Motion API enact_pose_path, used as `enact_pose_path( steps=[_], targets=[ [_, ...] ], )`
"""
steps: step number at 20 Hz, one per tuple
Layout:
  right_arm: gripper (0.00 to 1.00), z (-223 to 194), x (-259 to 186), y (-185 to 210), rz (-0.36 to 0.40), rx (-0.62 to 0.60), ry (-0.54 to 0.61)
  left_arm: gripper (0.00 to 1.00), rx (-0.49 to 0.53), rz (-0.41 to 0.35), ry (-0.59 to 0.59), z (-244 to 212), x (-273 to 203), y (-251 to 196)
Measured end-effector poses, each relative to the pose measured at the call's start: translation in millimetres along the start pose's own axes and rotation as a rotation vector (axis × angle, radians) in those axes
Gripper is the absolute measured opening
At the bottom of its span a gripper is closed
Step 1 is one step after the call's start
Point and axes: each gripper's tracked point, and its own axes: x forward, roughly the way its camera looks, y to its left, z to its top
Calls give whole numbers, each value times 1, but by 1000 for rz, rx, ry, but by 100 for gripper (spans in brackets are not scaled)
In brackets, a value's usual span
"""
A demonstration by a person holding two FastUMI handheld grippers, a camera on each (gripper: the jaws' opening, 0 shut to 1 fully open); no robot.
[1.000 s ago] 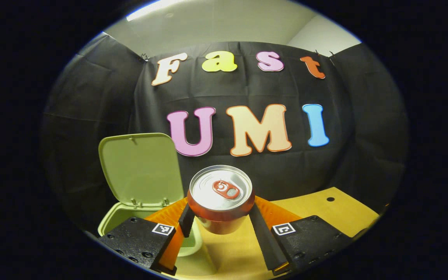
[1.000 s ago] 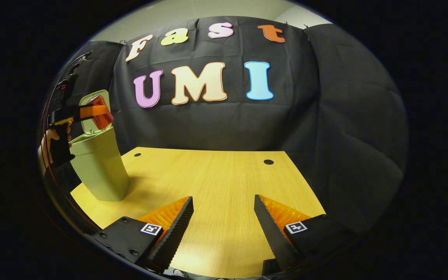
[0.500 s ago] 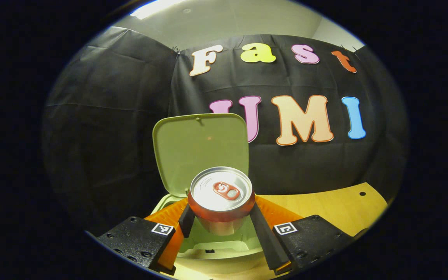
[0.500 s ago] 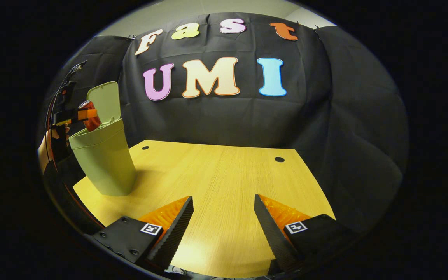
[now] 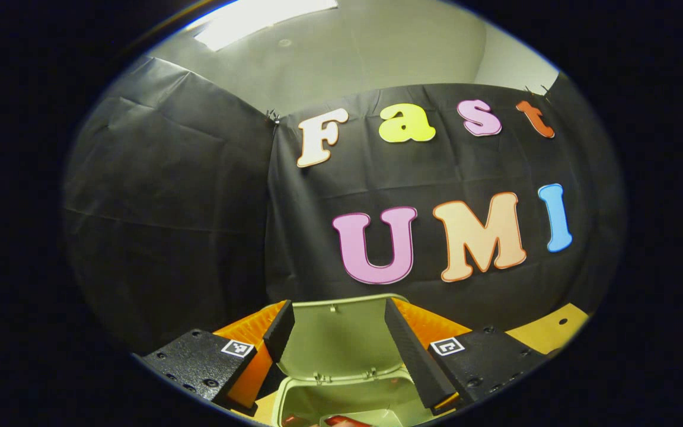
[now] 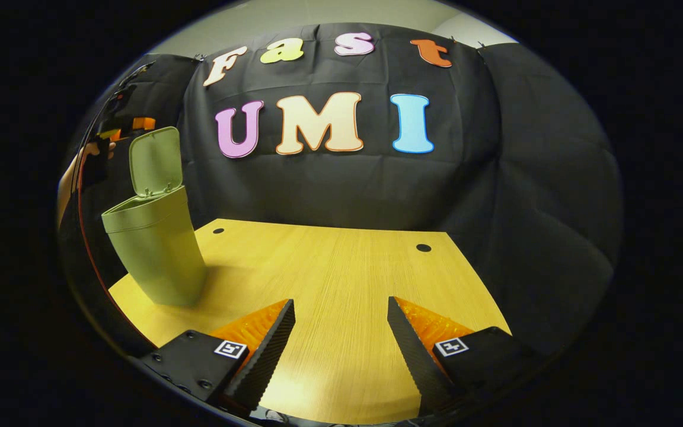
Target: Press the lid of the desktop garbage bin to open it, pick up the crumpled paper on the desktop and throw it into the bin, then pick up the pop can on the desktop and drop it into the bin, and finally close the garbage bin lid.
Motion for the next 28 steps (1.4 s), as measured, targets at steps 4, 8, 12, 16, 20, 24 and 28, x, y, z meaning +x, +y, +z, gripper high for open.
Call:
enact_pose_path(
  steps=[4, 8, 12, 16, 20, 24, 28],
  targets=[
    [99, -18, -5, 0, -53, 28, 24, 93, -25, -35, 62, -3, 50, 3],
    [99, -26, -7, 5, -71, 20, 44, 92, -80, -56, 146, -26, 76, 6],
    [99, -27, -5, 11, -66, 18, 54, 92, -91, -61, 167, -29, 77, 10],
    [99, -23, 3, 21, -34, 10, 53, 91, -93, -68, 151, -27, 61, 6],
    [99, -20, 10, 27, 7, -7, 61, 90, -89, -64, 141, -28, 38, 0],
    [99, -18, 15, 31, 42, -27, 62, 97, -99, -72, 158, -33, 9, -7],
    [99, -19, 16, 32, 70, -43, 68, 94, -111, -71, 178, -44, -17, -10]
  ],
)
